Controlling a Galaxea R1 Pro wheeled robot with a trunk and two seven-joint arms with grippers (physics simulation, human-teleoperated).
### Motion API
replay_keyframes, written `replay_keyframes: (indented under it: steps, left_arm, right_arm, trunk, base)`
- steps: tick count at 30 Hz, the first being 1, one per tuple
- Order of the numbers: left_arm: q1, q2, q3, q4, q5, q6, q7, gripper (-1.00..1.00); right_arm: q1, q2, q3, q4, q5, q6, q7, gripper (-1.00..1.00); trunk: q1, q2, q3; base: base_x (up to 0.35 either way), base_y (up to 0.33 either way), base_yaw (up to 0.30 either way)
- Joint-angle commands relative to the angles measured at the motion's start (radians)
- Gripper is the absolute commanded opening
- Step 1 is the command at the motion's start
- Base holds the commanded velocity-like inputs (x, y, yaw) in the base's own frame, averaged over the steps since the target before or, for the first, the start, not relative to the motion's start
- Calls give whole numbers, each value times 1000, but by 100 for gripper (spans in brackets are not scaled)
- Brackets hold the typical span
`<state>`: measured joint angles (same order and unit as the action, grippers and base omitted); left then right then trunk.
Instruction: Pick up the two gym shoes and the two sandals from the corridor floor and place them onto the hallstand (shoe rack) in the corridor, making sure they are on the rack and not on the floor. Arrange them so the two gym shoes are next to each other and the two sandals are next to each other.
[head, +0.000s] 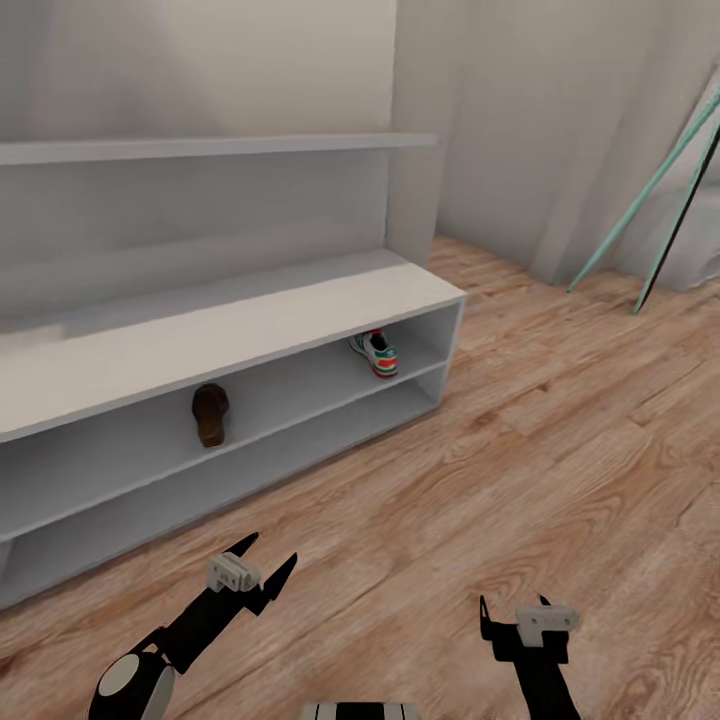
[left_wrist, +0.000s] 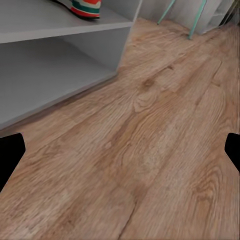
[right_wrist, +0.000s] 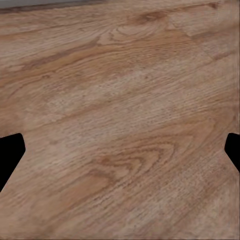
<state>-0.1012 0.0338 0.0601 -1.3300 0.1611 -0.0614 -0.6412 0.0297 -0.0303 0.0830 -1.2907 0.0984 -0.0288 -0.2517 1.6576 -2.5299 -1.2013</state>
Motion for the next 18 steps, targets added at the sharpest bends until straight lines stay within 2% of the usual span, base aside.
replay_keyframes:
  steps: [1, 18]
  left_arm:
    - [0, 0, 0, 0, 0, 0, 0, 100]
    - [0, 0, 0, 4, -2, 0, 0, 100]
  right_arm:
    - [-1, 1, -3, 4, 0, 0, 0, 100]
    - [-10, 3, -20, 42, -1, -2, 1, 100]
  trunk:
    - [0, 0, 0]
    - [0, 0, 0]
  base:
    - [1, -2, -289]
    - [0, -1, -289]
